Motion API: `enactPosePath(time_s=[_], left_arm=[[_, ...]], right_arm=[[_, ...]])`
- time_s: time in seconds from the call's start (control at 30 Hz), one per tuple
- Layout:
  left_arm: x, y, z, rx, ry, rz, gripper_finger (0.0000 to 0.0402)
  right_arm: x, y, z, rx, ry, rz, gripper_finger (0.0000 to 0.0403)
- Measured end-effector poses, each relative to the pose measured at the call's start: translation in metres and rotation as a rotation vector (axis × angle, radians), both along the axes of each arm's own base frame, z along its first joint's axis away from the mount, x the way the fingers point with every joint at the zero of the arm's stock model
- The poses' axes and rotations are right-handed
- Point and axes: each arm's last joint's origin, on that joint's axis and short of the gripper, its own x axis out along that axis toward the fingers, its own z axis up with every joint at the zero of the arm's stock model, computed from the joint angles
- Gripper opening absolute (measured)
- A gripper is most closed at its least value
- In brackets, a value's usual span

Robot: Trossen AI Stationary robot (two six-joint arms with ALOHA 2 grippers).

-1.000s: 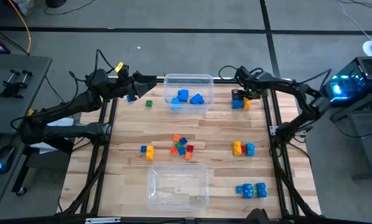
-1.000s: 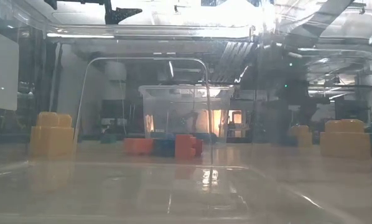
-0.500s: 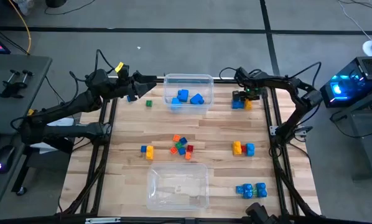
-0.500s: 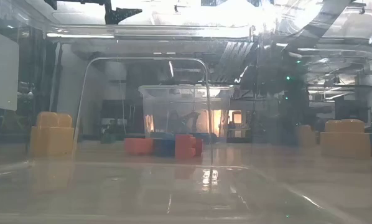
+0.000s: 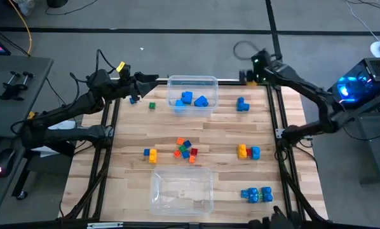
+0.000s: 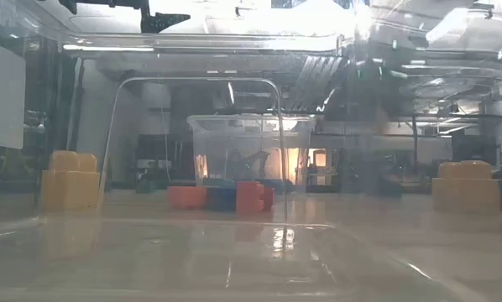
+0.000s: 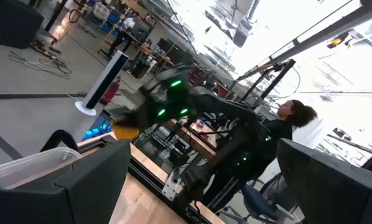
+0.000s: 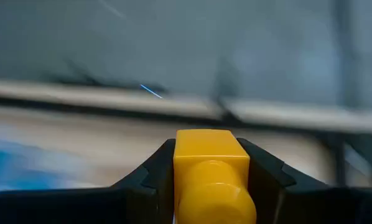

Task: Sort blocks by size
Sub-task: Put the large yellow game piece into the top transparent bin, then put the large blue game piece into the top transparent bin

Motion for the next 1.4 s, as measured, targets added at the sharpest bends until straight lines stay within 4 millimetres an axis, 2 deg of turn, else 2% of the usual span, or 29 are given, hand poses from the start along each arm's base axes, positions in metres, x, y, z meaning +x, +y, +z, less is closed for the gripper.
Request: enactPosePath(time_s=[0.1, 0.17, 0.3, 0.4, 0.5, 0.57, 0.73, 0.83, 0.93, 1.1, 1.27, 1.4], left_arm=[[0.0, 0.0, 0.0, 0.0, 0.0, 0.0, 0.0388], [0.0, 0.0, 0.0, 0.0, 0.001, 0.0, 0.0388], [0.0, 0.0, 0.0, -0.001, 0.002, 0.0, 0.0388], [0.0, 0.0, 0.0, -0.002, 0.003, 0.0, 0.0388], [0.0, 0.0, 0.0, -0.003, 0.003, 0.0, 0.0388], [0.0, 0.0, 0.0, -0.005, 0.003, -0.001, 0.0388], [0.0, 0.0, 0.0, -0.005, 0.004, -0.001, 0.0388], [0.0, 0.0, 0.0, -0.004, 0.004, -0.004, 0.0388], [0.0, 0.0, 0.0, -0.004, 0.004, -0.005, 0.0388], [0.0, 0.0, -0.001, -0.004, 0.005, -0.006, 0.0388], [0.0, 0.0, -0.001, -0.035, -0.004, -0.01, 0.0388], [0.0, 0.0, 0.0, -0.072, -0.015, -0.016, 0.0388]], right_arm=[[0.018, 0.007, 0.03, -0.139, -0.288, 0.132, 0.0129], [0.037, 0.014, 0.036, -0.159, -0.403, 0.216, 0.0129], [0.09, 0.035, 0.018, -0.098, -0.485, 0.349, 0.0129], [0.126, 0.049, 0.007, -0.122, -0.549, 0.458, 0.0129], [0.14, 0.055, -0.001, -0.126, -0.554, 0.485, 0.0131], [0.142, 0.055, -0.008, -0.102, -0.525, 0.478, 0.0169], [0.139, 0.051, -0.007, -0.06, -0.569, 0.515, 0.0308], [0.135, 0.052, 0.001, -0.038, -0.617, 0.566, 0.0347], [0.123, 0.066, 0.01, 0.027, -0.581, 0.65, 0.0354], [0.088, 0.119, 0.02, 0.184, -0.345, 0.721, 0.0345], [0.037, 0.18, 0.014, 0.526, -0.03, 0.477, 0.0337], [-0.002, 0.219, 0.009, 0.66, 0.264, 0.205, 0.0336]])
